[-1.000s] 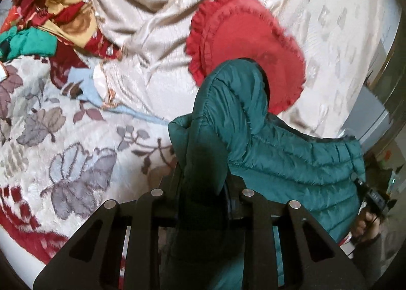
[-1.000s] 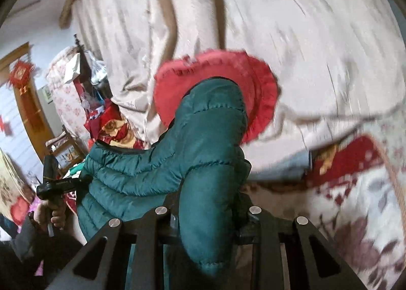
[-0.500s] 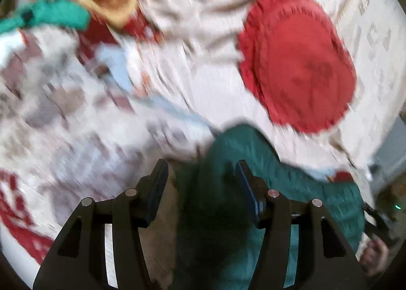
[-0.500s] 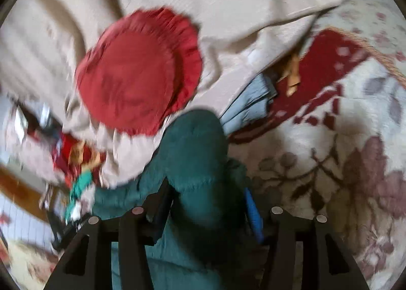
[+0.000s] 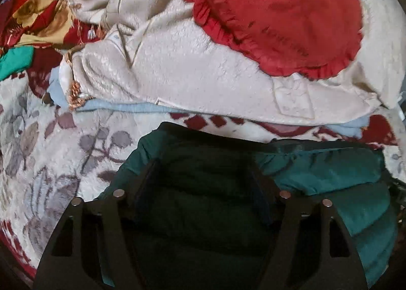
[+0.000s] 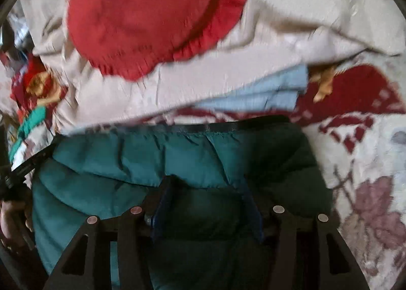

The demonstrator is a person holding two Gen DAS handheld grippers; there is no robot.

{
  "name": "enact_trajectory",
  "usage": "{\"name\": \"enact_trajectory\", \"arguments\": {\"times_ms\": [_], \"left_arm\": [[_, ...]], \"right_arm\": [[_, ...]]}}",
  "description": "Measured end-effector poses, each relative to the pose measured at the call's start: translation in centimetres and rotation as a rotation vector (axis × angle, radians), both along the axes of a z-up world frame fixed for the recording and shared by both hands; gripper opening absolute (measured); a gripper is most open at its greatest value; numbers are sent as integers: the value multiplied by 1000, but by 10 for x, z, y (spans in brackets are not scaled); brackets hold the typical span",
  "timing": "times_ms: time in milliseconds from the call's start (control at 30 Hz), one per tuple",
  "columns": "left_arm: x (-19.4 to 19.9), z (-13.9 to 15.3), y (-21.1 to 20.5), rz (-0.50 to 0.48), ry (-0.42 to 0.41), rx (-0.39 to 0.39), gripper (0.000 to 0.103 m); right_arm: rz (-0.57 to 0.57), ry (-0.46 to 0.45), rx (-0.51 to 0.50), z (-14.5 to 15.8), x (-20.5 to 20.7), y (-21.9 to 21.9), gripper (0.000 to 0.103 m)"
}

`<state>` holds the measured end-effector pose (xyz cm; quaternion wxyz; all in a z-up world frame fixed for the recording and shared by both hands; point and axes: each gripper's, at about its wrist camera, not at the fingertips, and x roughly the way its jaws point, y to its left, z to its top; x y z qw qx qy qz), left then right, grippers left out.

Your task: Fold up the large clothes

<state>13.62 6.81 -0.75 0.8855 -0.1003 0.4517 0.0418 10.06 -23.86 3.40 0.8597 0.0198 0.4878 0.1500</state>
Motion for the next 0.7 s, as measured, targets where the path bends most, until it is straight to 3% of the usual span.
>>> {"name": "enact_trajectory", "arguments": {"times_ms": [200, 333, 467, 500, 600, 700], "left_arm": [[8, -9, 0, 5, 12, 6, 80], [10, -9, 5, -10, 11, -44, 86], [15, -10, 6, -37, 17, -115, 102], [16, -10, 6, -41, 24, -125, 102], [16, -11, 0, -56, 36, -84, 102], [14, -8, -17, -70, 44, 46, 102]], "right_arm": [[26, -35, -26, -7, 6, 4, 75], [24, -48, -45, -6, 7, 11, 84], [20, -47, -18, -6, 9, 11, 89], [24, -48, -16, -6, 9, 11, 91], [39, -51, -24, -8, 7, 14, 94], [55, -44, -53, -8, 7, 18, 95]]}}
